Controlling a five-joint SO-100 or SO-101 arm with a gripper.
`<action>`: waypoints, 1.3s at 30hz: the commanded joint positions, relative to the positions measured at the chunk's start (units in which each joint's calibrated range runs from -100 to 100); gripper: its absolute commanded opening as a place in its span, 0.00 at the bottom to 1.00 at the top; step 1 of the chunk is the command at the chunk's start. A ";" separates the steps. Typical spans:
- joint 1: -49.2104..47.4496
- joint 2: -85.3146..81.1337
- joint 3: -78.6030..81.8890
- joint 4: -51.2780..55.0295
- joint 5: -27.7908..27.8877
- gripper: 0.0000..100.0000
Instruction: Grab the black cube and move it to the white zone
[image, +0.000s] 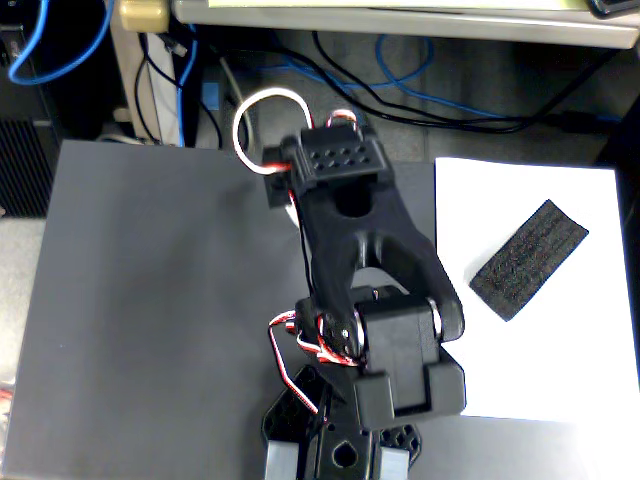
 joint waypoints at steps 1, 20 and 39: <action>0.44 -1.57 1.85 -2.34 -0.36 0.28; 0.74 -64.07 14.63 25.36 0.74 0.28; 1.25 -65.41 26.42 22.10 1.16 0.28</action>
